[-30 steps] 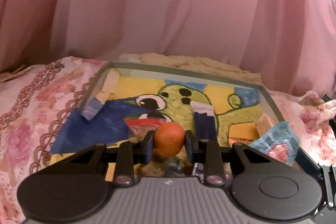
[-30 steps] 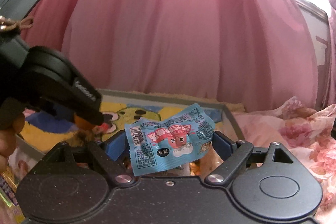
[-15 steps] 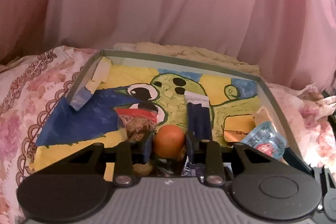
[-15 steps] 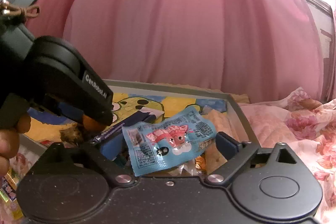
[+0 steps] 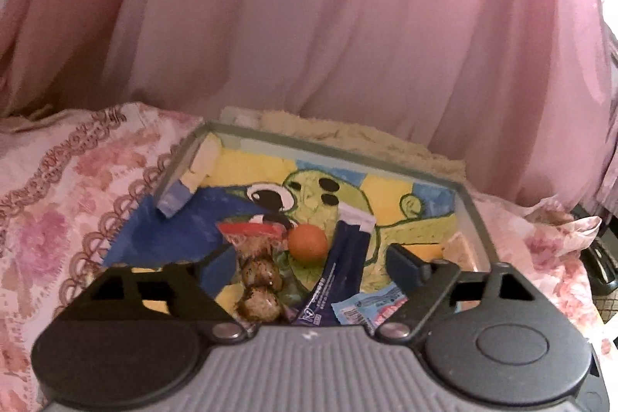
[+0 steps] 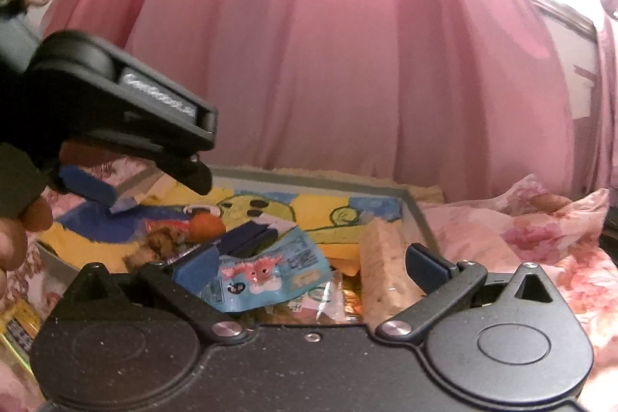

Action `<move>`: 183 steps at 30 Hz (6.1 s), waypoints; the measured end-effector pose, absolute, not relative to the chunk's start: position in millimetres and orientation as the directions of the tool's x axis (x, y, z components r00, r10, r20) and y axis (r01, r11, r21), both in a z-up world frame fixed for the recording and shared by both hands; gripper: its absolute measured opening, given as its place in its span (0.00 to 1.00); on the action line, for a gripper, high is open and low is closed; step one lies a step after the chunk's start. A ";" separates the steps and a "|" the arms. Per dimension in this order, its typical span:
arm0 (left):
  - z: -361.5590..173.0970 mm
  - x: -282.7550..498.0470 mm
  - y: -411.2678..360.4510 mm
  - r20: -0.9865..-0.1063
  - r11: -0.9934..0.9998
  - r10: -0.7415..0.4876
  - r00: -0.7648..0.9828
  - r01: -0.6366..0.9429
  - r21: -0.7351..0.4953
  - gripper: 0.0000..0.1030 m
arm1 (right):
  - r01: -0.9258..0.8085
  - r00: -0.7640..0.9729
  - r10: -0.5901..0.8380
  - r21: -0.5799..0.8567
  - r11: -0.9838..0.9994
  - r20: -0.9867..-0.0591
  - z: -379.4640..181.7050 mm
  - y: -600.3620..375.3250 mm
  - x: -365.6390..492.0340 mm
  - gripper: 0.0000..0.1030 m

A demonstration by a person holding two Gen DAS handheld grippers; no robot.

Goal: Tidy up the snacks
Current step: 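Lower the orange and blue candy pack into the tray and open both grippers, then withdraw both grippers from the tray toward the yellow candy bar pack, then grasp the yellow candy bar pack with the right gripper while the left gripper approaches the dried-fish snack, then grasp the wrapped dried-fish snack with the left gripper while the right gripper holds the yellow pack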

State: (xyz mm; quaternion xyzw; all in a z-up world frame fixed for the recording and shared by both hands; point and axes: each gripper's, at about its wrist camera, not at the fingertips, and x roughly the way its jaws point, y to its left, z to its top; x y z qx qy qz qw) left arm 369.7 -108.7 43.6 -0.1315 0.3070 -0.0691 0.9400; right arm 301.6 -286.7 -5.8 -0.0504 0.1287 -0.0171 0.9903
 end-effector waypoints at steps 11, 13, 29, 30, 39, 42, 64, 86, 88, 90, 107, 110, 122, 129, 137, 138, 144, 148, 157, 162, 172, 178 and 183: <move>77.8 302.1 -91.7 -0.455 0.959 -0.188 0.870 0.061 -0.278 0.99 | 0.074 0.986 -0.081 -0.055 0.996 -0.146 36.1 -298.1 228.5 0.99; 81.4 288.2 -88.1 -0.444 0.960 -0.183 0.877 0.061 -0.275 0.99 | 0.083 0.987 -0.087 -0.034 0.996 -0.136 41.7 -298.4 213.5 0.99; 69.4 171.6 -38.6 -0.420 0.972 -0.107 0.901 0.006 -0.234 0.99 | 0.084 0.986 -0.080 0.016 0.996 -0.144 38.6 -281.9 117.1 0.99; 67.0 164.6 -35.5 -0.423 0.974 -0.099 0.901 0.001 -0.225 0.99 | 0.076 0.986 -0.073 0.018 0.997 -0.150 36.8 -280.7 111.5 0.99; 40.9 116.4 -20.8 -0.452 0.986 -0.057 0.890 -0.020 -0.165 1.00 | 0.021 0.972 -0.018 0.012 1.000 -0.233 20.5 -265.5 77.5 0.99; 32.0 105.3 -17.9 -0.476 0.987 -0.053 0.878 -0.027 -0.160 0.99 | 0.010 0.965 -0.006 0.014 1.000 -0.262 16.7 -261.4 71.1 0.99; 0.3 74.6 -5.5 -0.595 0.992 -0.003 0.804 -0.071 -0.102 0.99 | -0.050 0.889 0.074 0.065 0.997 -0.452 -11.4 -241.6 66.6 0.99; -10.4 126.0 3.7 -0.702 0.999 -0.046 0.711 0.033 -0.032 0.99 | -0.086 0.868 0.101 0.053 0.995 -0.485 -22.4 -234.4 98.4 0.99; -11.9 134.2 6.6 -0.694 0.998 -0.056 0.717 0.043 -0.036 0.99 | -0.103 0.866 0.105 0.031 0.994 -0.488 -22.7 -230.6 104.8 0.99; -13.8 142.2 11.4 -0.685 0.998 -0.058 0.726 0.040 -0.042 0.99 | -0.127 0.865 0.109 -0.003 0.992 -0.490 -23.4 -225.0 111.6 0.99; -39.0 223.4 74.1 -0.652 0.994 -0.019 0.758 -0.054 -0.091 0.99 | -0.462 0.766 0.276 -0.199 0.864 -0.580 -54.7 -147.2 235.9 0.98; -43.6 229.4 81.3 -0.651 0.992 -0.020 0.758 -0.068 -0.109 0.99 | -0.548 0.722 0.327 -0.214 0.809 -0.610 -60.5 -135.0 258.8 0.97; -49.8 238.7 93.3 -0.632 0.981 -0.046 0.774 -0.083 -0.174 0.99 | -0.715 0.575 0.472 -0.130 0.687 -0.668 -70.0 -123.2 318.8 0.82; -50.5 239.1 93.7 -0.634 0.983 -0.033 0.773 -0.091 -0.161 0.99 | -0.708 0.548 0.479 -0.075 0.702 -0.686 -67.9 -134.3 307.4 0.50; -48.0 234.5 86.6 -0.612 0.990 -0.044 0.789 -0.045 -0.130 0.99 | -0.591 0.571 0.430 0.013 0.806 -0.700 -64.1 -180.4 273.7 0.48; -48.2 234.0 85.0 -0.610 0.991 -0.054 0.791 -0.031 -0.128 0.99 | -0.578 0.574 0.416 0.010 0.816 -0.705 -63.4 -186.0 267.1 0.48; -49.8 230.5 69.2 -0.608 0.993 -0.112 0.786 0.071 -0.091 1.00 | -0.489 0.596 0.336 0.002 0.873 -0.729 -63.4 -216.8 224.3 0.48; -48.6 232.2 57.4 -0.605 0.981 -0.185 0.774 0.182 -0.066 1.00 | -0.382 0.624 0.300 0.052 0.923 -0.722 -64.2 -231.1 194.0 0.46; -53.8 282.3 28.5 -0.664 0.848 -0.312 0.680 0.514 0.128 1.00 | -0.376 0.654 0.315 0.066 0.924 -0.688 -71.4 -222.2 190.2 0.46; -63.6 300.8 12.9 -0.779 0.713 -0.345 0.524 0.686 0.146 0.99 | -0.378 0.661 0.335 0.087 0.922 -0.671 -73.6 -219.2 198.7 0.46; -64.8 302.1 3.3 -0.878 0.691 -0.356 0.320 0.723 -0.017 0.89 | -0.366 0.657 0.358 0.135 0.921 -0.664 -74.7 -219.8 201.6 0.47; -59.8 278.9 -4.8 -0.880 0.734 -0.366 0.301 0.676 -0.074 0.80 | -0.350 0.654 0.368 0.167 0.922 -0.661 -71.8 -223.7 197.6 0.50; -58.6 272.1 -18.8 -0.885 0.800 -0.302 0.353 0.599 -0.034 0.78 | -0.357 0.673 0.340 0.115 0.927 -0.657 -72.5 -222.8 191.4 0.62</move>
